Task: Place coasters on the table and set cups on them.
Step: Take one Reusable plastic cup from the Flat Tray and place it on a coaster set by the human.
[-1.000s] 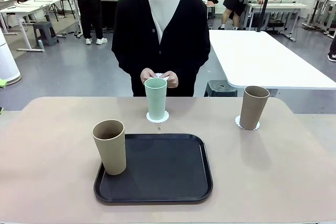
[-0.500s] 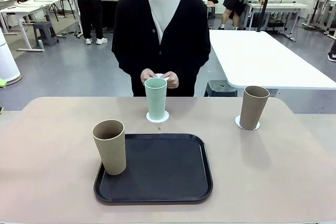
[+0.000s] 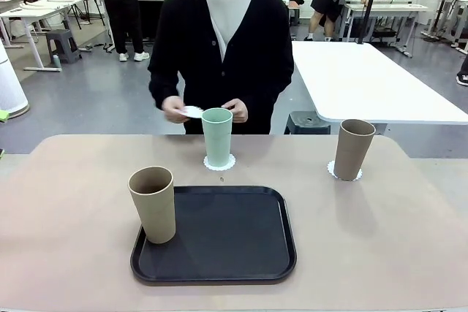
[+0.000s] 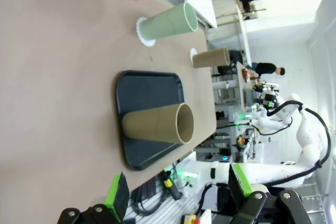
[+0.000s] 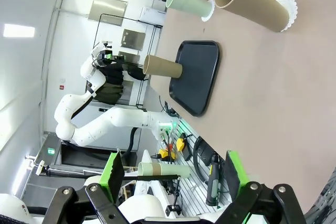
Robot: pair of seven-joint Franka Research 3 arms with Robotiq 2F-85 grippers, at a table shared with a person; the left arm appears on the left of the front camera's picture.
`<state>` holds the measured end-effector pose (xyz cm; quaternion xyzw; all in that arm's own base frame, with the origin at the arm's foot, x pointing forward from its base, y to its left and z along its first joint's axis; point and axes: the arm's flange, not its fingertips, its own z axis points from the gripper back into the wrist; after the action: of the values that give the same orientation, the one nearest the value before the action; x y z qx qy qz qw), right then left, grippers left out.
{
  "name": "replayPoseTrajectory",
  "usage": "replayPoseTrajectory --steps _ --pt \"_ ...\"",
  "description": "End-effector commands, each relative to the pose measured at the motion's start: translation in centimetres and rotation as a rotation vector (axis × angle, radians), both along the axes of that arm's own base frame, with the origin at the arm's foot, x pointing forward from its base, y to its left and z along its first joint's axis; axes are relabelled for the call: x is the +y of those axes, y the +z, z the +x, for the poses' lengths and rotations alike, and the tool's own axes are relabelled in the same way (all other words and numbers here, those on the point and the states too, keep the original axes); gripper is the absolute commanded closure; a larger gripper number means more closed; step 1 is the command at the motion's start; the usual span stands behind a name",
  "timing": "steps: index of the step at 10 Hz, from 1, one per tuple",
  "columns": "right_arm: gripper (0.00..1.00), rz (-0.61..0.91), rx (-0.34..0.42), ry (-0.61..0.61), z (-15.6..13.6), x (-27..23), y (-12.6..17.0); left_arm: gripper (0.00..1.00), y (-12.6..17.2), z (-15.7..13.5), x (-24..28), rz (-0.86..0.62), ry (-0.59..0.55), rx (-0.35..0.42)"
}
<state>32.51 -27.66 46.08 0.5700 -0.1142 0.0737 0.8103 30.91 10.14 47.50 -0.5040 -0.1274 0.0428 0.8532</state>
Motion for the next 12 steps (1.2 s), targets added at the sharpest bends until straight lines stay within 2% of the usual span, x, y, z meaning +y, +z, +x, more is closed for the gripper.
replayPoseTrajectory --steps 1,11,12 --pt "0.0 -0.012 0.003 0.008 -0.2 -0.1 0.2 0.0 0.0 -0.1 0.0 -0.009 -0.003 -0.005" --pt "0.0 -0.012 0.003 0.008 -0.2 -0.1 0.2 0.0 0.0 0.0 0.0 0.0 0.0 0.0" --pt "0.0 -0.012 0.003 0.008 -0.2 -0.1 0.2 0.0 2.9 2.0 -0.1 0.109 -0.083 -0.049"
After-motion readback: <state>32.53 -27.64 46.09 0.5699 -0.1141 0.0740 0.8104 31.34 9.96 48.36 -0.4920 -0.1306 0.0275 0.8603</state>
